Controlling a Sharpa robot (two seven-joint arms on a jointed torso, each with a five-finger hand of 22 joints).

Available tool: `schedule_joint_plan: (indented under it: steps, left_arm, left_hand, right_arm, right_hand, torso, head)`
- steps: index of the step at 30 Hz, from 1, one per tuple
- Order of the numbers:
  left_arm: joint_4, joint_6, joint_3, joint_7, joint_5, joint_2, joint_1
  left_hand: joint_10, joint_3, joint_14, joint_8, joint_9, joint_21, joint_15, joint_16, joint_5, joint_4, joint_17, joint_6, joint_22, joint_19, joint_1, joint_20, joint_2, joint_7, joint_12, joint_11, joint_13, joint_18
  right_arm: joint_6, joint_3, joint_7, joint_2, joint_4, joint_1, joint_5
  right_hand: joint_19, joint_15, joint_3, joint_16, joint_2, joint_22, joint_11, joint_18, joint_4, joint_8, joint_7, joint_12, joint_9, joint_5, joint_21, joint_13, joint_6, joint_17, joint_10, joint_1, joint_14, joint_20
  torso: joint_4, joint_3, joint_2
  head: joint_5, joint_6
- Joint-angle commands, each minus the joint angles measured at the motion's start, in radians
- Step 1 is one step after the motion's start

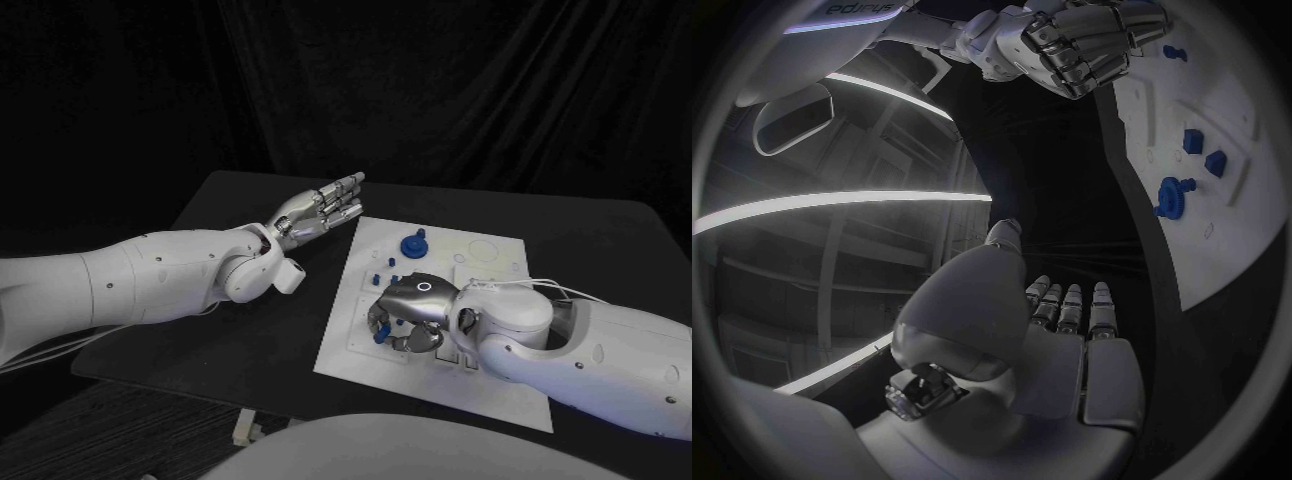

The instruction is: Assemble the parts on the task board

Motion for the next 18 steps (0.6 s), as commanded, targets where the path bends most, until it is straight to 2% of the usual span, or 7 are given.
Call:
schedule_joint_plan:
  steps: [1,18]
  left_arm:
    - [0.001,0.004,0.001,0.040,0.007,0.003,-0.001]
    - [-0.001,0.011,0.001,0.037,0.007,0.005,-0.003]
  left_hand:
    - [0.002,0.002,0.001,0.004,0.001,-0.003,0.011,-0.004,0.006,-0.008,-0.002,0.003,-0.001,0.001,0.014,0.007,-0.001,0.004,-0.002,0.007,-0.002,0.006]
    - [0.002,0.006,0.001,0.005,0.002,-0.003,0.017,-0.004,0.011,-0.012,-0.002,0.004,-0.001,0.001,0.020,0.009,0.002,0.007,-0.002,0.010,-0.002,0.002]
  right_arm:
    - [-0.013,0.001,-0.019,-0.001,0.004,-0.002,-0.026]
    - [-0.022,0.001,-0.017,0.009,0.007,-0.004,-0.115]
  right_hand:
    - [-0.008,0.002,0.006,-0.004,0.009,0.176,-0.001,0.010,-0.002,-0.003,0.000,0.006,-0.001,-0.001,-0.007,0.002,-0.002,-0.002,0.000,-0.001,0.029,-0.001]
    - [-0.010,0.001,0.008,-0.007,0.008,0.176,-0.001,0.011,-0.005,-0.004,-0.002,0.007,-0.002,-0.001,-0.010,0.004,-0.002,-0.008,-0.002,0.000,0.026,-0.001]
  torso:
    - [0.0004,0.0001,0.000]
    - [0.0002,-0.0001,0.000]
  head:
    - [-0.002,0.000]
    - [-0.001,0.000]
